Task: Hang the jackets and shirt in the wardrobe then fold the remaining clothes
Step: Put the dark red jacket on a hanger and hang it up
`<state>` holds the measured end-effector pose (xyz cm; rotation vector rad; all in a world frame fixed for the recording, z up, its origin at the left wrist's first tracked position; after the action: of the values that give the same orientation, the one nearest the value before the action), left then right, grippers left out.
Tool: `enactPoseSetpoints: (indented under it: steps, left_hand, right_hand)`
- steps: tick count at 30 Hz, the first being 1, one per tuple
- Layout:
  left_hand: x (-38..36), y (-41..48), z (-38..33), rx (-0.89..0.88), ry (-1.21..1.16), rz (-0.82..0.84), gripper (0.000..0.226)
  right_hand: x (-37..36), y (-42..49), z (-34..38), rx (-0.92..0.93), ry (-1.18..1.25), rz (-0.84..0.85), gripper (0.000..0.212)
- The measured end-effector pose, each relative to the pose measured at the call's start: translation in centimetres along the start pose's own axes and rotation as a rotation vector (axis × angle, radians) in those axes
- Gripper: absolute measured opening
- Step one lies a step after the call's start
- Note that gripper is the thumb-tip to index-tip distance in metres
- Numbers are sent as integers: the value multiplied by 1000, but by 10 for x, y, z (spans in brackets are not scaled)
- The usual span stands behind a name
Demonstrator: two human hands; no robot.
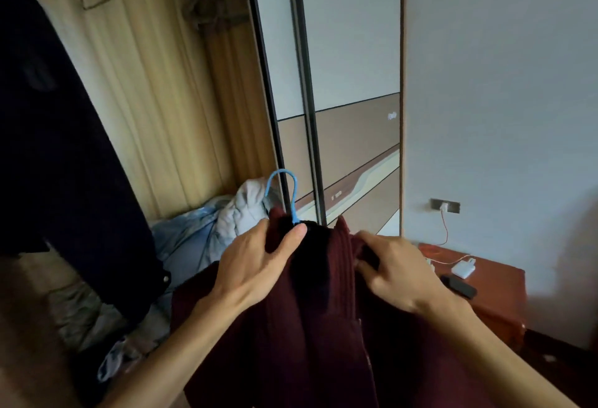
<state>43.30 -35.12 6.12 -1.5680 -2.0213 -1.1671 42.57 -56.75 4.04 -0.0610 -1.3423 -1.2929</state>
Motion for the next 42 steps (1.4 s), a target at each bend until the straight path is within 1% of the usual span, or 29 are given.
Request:
enactPoseSetpoints:
  steps: [2, 3, 4, 5, 6, 8, 10, 11, 12, 13, 14, 16, 18, 19, 20, 22, 23, 25, 27, 28, 30, 32, 34, 36, 38, 40, 42]
  left_hand:
    - [5, 15, 7, 16, 196, -10, 96]
    - [9, 23, 9, 20, 241, -45, 104]
    - [13, 31, 14, 27, 244, -81, 109]
    - [18, 40, 18, 26, 223, -114, 109]
    - [25, 50, 23, 19, 193, -136, 100]
    - [49, 65, 30, -21, 64, -162, 71]
    - [73, 80, 38, -49, -126, -94, 56]
    - [84, 88, 41, -64, -220, -59, 49]
    - [95, 96, 43, -87, -294, -69, 37]
    - [105, 105, 46, -104, -344, -128, 23]
    - [115, 114, 49, -111, -383, -201, 16]
    - [126, 136, 54, -116, -438, -296, 25]
    - [136, 161, 58, -120, -460, -330, 28]
    - [141, 175, 60, -116, -471, -337, 26]
    - [146, 190, 62, -114, -484, -341, 23]
    - [154, 215, 58, -140, -483, -352, 17]
    - [156, 227, 56, -153, -471, -357, 15]
    - [164, 253, 52, -168, -420, -382, 14]
    - [174, 279, 49, -200, -349, -412, 13]
    - [180, 291, 47, -217, -311, -424, 13]
    - [192, 314, 41, -254, -237, -455, 13]
    - [202, 338, 38, -257, -191, -463, 17]
    - [214, 361, 37, -235, -173, -486, 21]
    - [228, 384, 45, -213, -204, -498, 16]
    - [246, 402, 57, -202, -191, -517, 26]
    - [270, 412, 70, -171, -118, -534, 30]
    - [298, 415, 86, -81, -29, -557, 40]
  right_hand:
    - [-11, 27, 11, -17, -19, -65, 21]
    - [-17, 41, 18, -30, -21, -74, 17]
    - [-24, 55, 24, -50, -37, -73, 11]
    - [-30, 69, 29, -65, -45, -77, 9]
    - [-34, 82, 33, -72, -42, -84, 12]
    - [-34, 106, 41, -80, 27, -102, 20]
    - [-32, 123, 43, -110, 140, -89, 24]
    - [-30, 130, 44, -132, 200, -65, 31]
    - [-28, 136, 44, -158, 272, -37, 38]
    - [-26, 141, 45, -174, 339, -14, 42]
    - [-25, 146, 46, -181, 367, 1, 42]
    - [-22, 153, 42, -201, 283, -4, 37]
    - [-21, 153, 32, -247, 113, -15, 45]
    - [-23, 153, 28, -261, 96, -13, 51]
    - [-28, 154, 25, -269, 139, 4, 56]
    - [-37, 164, 30, -279, 320, 15, 56]
    - [-40, 173, 35, -270, 384, -22, 54]
    - [-37, 196, 44, -219, 437, -177, 52]
    - [-29, 221, 51, -169, 459, -296, 58]
    - [-27, 235, 52, -162, 489, -306, 60]
    - [-27, 268, 47, -186, 580, -266, 64]
    - [-25, 301, 48, -212, 703, -236, 51]
    - [-22, 333, 50, -211, 853, -249, 41]
    - [-22, 362, 50, -194, 985, -282, 39]
    - [-27, 390, 48, -169, 1097, -328, 41]
    - [-37, 420, 51, -140, 1194, -348, 41]
    - [-47, 450, 61, -111, 1298, -374, 36]
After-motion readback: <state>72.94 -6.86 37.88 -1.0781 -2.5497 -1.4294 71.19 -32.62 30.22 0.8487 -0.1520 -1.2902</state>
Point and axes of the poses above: each hand's wrist, its own y-axis towards the middle knuckle, its own x-axis out of the back of the hand, z = x × y, the point moved 6 cm from there along y, towards the middle knuckle, and after that the axes turned 5 degrees about x, right-handed, at the moved point
